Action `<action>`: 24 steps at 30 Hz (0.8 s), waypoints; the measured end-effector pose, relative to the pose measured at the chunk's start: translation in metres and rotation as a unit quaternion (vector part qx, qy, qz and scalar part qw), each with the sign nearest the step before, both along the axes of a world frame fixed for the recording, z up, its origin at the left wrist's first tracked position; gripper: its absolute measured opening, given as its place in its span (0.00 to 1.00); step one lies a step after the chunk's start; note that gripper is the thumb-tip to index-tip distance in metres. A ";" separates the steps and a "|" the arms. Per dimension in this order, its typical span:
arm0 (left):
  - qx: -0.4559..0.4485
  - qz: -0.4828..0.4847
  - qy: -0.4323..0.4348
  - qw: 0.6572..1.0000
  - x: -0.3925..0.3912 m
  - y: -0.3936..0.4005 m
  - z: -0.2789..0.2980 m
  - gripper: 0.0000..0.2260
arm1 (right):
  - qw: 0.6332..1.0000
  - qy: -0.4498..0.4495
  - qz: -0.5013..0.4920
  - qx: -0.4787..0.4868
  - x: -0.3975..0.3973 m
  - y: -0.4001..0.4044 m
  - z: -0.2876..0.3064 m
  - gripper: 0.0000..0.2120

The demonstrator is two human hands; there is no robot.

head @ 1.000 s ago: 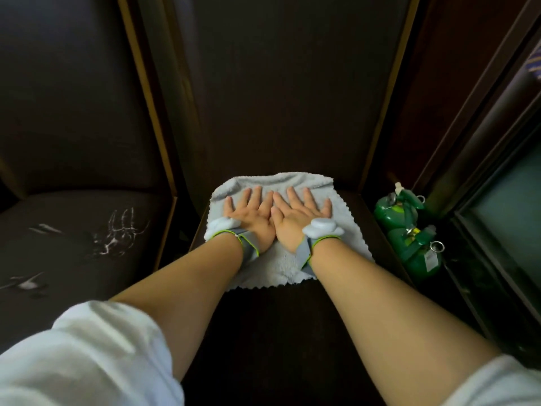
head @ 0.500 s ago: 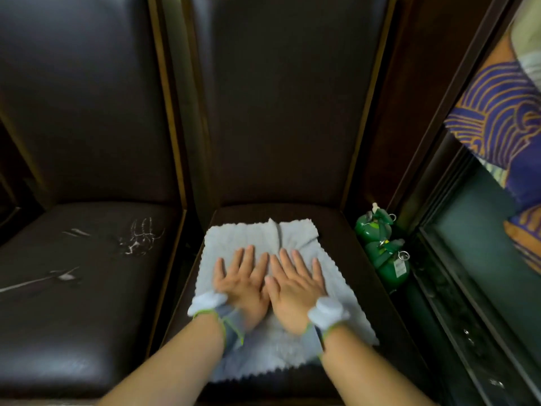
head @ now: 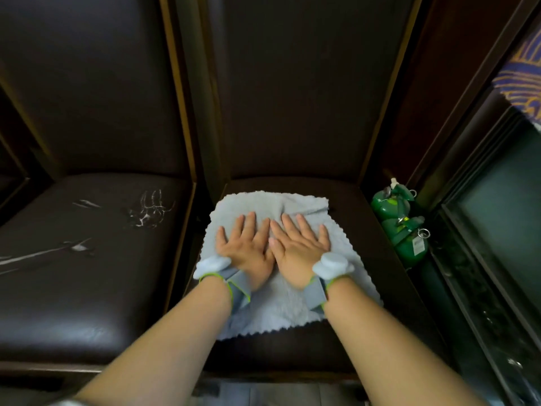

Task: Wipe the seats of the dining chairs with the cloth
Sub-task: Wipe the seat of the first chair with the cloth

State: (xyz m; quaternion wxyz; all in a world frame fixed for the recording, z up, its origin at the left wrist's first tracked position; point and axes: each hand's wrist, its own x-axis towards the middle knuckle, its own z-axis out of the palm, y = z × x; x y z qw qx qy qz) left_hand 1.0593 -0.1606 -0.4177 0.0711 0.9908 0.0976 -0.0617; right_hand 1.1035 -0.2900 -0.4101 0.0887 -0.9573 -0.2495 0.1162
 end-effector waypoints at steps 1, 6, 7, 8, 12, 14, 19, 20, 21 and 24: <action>0.000 0.006 0.006 1.000 0.012 0.003 0.000 0.25 | 1.000 0.002 -0.002 -0.005 0.011 0.005 -0.001 0.25; -0.017 0.046 0.017 0.999 0.063 0.019 0.000 0.26 | 1.000 0.006 0.007 -0.019 0.066 0.025 0.000 0.25; -0.023 0.056 0.018 0.998 0.071 0.021 0.000 0.26 | 1.000 0.001 0.014 -0.016 0.075 0.028 -0.001 0.24; -0.029 0.072 0.021 0.997 0.080 0.023 -0.001 0.27 | 1.000 -0.006 0.022 -0.011 0.085 0.032 -0.003 0.24; -0.037 0.134 0.034 0.990 0.109 0.028 -0.004 0.28 | 0.999 -0.016 0.038 -0.001 0.117 0.044 -0.010 0.23; -0.030 0.135 0.030 0.990 0.120 0.032 -0.005 0.28 | 0.999 -0.007 0.041 0.008 0.129 0.048 -0.012 0.23; -0.027 0.119 -0.027 0.992 0.140 0.048 -0.017 0.28 | 0.999 -0.008 0.048 0.008 0.149 0.056 -0.011 0.23; -0.022 0.117 -0.035 0.992 0.143 0.049 -0.018 0.28 | 0.999 -0.008 0.048 0.009 0.152 0.057 -0.011 0.23; -0.014 0.114 -0.041 0.992 0.145 0.050 -0.020 0.28 | 0.999 -0.008 0.046 0.009 0.154 0.059 -0.012 0.23; -0.005 0.108 -0.055 0.993 0.147 0.051 -0.021 0.28 | 0.999 -0.005 0.038 0.012 0.157 0.060 -0.015 0.23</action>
